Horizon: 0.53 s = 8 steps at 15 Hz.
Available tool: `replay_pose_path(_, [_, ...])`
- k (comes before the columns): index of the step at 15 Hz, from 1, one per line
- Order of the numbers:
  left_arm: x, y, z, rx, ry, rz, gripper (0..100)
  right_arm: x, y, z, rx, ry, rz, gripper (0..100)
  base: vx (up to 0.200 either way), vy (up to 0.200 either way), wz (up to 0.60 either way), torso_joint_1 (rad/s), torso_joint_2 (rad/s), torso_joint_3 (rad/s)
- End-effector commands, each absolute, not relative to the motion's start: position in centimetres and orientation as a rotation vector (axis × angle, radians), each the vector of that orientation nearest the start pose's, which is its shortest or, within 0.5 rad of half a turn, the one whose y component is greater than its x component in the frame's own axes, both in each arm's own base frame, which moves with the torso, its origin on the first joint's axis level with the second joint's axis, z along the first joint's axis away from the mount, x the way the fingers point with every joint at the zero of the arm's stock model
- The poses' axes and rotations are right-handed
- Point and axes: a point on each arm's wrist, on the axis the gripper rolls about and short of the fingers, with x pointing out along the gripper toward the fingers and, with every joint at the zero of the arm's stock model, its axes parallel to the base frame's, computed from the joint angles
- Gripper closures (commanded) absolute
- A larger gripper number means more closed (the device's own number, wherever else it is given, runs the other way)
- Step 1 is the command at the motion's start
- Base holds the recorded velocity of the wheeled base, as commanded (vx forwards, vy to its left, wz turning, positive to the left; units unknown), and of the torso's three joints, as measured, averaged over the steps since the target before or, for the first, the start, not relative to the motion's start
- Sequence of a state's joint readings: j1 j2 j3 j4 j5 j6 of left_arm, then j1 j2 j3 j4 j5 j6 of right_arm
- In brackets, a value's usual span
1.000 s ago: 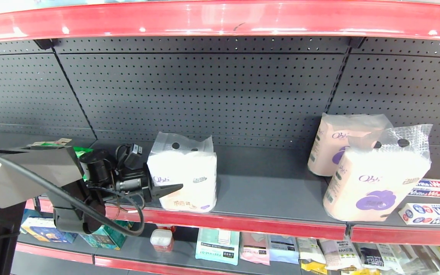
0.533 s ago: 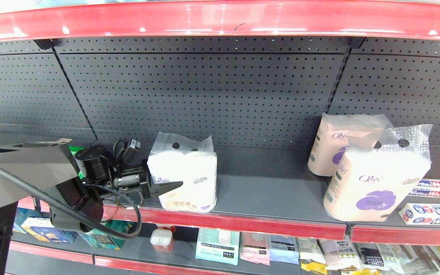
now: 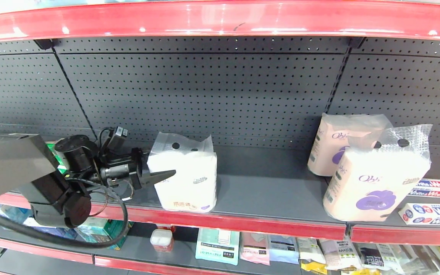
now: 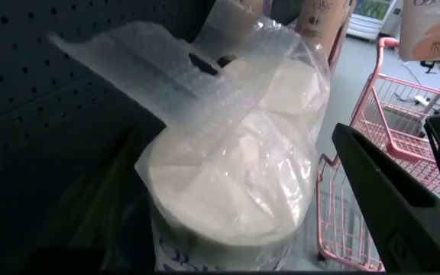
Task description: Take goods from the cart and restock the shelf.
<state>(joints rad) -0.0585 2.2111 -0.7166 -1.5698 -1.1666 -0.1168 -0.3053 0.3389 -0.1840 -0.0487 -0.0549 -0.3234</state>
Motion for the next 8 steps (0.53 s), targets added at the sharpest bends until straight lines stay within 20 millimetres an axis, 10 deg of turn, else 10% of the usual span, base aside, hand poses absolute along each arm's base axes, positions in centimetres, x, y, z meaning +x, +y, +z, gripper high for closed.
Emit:
replay_pose_path(1, [34.9,-4.0,10.2,-0.057,-0.034,-1.224,0,0.2,-0.2,13.6,-0.313,0.158,-0.34,100,0.0,0.0,0.0,0.0,0.0,0.0])
replay_pose_path(8, [33.0,-3.6,16.2,-0.06,-0.196,-0.967,0,0.2,-0.2,13.8,-0.314,0.157,-0.337,100,0.0,0.0,0.0,0.0,0.0,0.0])
